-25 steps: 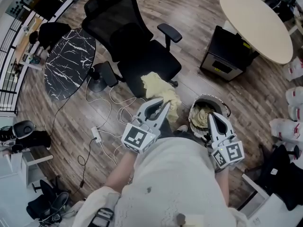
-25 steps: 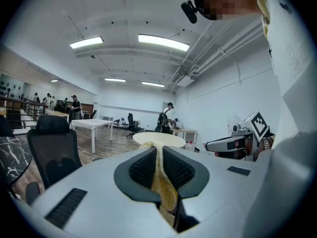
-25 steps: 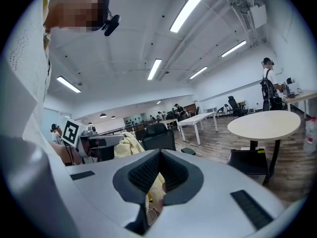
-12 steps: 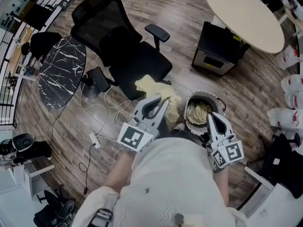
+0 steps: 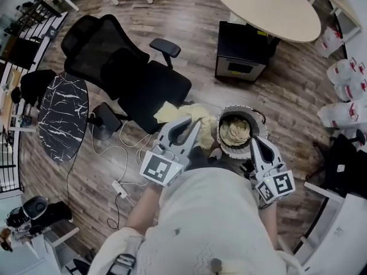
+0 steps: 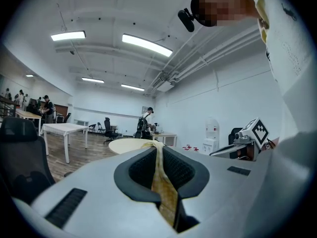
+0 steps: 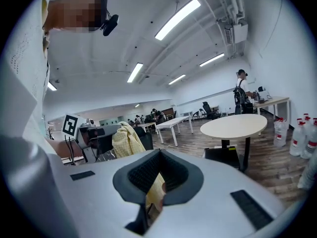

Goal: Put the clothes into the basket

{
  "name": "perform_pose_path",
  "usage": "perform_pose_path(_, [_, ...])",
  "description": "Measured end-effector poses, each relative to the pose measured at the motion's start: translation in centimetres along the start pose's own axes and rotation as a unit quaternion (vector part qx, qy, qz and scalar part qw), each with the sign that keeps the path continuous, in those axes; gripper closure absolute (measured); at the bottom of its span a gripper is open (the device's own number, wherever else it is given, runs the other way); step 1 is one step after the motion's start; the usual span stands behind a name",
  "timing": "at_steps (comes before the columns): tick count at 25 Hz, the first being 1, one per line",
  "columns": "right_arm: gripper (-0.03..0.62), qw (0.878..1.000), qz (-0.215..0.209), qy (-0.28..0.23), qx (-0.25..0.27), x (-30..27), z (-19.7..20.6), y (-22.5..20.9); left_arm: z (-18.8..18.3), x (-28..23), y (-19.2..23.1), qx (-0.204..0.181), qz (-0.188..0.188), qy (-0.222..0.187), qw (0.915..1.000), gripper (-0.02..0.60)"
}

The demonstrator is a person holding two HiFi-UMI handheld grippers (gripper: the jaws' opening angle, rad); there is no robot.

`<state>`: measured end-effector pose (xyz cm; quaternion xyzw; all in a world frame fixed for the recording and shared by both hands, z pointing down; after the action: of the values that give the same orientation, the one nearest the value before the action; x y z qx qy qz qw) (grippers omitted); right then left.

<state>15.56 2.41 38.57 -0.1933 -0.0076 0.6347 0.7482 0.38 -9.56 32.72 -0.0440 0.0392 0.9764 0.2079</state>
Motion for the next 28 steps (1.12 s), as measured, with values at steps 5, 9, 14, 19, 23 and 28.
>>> perform_pose_path(5, [0.584, 0.999, 0.047, -0.01, -0.01, 0.0, -0.5, -0.4, -1.0, -1.4, 0.7, 0.001, 0.042, -0.007, 0.9991, 0.531])
perform_pose_path(9, [0.583, 0.996, 0.082, -0.016, -0.016, -0.2, -0.7, -0.3, -2.0, -2.5, 1.8, -0.001, 0.068, -0.008, 0.9976, 0.531])
perform_pose_path(14, [0.583, 0.992, 0.124, -0.027, -0.026, 0.2, -0.7, 0.7, -3.1, -3.2, 2.2, -0.001, 0.113, -0.018, 0.9934, 0.531])
perform_pose_path(19, [0.583, 0.985, 0.163, -0.042, -0.029, 0.9, -0.6, 1.8, -3.1, -3.6, 2.1, -0.005, 0.155, -0.02, 0.9877, 0.531])
perform_pose_path(23, [0.583, 0.977, 0.2, -0.058, -0.038, 2.2, -0.2, 2.4, -3.8, -3.8, 1.4, -0.008, 0.192, -0.029, 0.9809, 0.531])
perform_pose_path(28, [0.583, 0.97, 0.232, -0.068, -0.038, 3.1, 0.5, 3.0, -3.5, -3.9, 0.2, -0.01, 0.235, -0.027, 0.9715, 0.531])
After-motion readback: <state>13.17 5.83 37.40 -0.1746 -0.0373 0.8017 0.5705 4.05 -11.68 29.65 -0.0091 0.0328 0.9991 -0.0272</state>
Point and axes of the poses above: the fingertips, and each gripper's own axes: x backward along the fingers, y to its left, z out of its underside, the point moved 2 cm from there along x, backward along the fingers, and after that the axes turned 2 degrees about -x, right-handed, at the moved point
